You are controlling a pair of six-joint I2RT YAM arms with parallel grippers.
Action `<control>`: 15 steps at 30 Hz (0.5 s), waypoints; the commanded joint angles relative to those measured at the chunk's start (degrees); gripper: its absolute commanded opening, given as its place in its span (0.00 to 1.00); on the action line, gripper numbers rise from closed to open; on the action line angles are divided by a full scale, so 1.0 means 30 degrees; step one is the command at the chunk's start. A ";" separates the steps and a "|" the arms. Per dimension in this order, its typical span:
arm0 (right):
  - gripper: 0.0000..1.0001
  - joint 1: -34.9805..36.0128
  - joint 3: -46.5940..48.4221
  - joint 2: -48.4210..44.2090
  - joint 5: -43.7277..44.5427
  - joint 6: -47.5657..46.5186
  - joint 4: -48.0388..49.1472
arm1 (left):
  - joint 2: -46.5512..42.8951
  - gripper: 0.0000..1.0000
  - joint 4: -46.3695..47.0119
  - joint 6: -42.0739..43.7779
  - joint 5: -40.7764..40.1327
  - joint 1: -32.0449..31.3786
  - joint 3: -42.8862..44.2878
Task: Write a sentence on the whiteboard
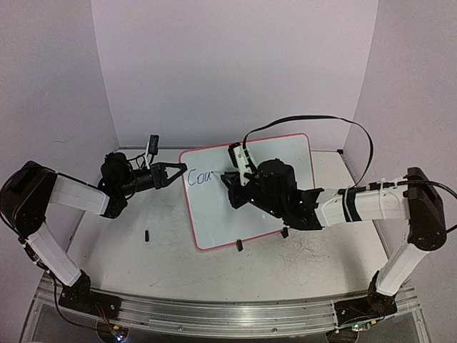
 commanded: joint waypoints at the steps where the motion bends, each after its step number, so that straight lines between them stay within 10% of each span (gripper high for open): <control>1: 0.00 0.0034 -0.0383 -0.0440 0.0351 0.0408 0.0289 | 0.0047 0.00 0.0192 -0.0312 0.0339 -0.0168 0.0196; 15: 0.00 0.0050 -0.1169 -0.0691 -0.0080 0.0985 0.0257 | 0.0048 0.00 0.0173 -0.0386 0.0378 -0.0194 0.0177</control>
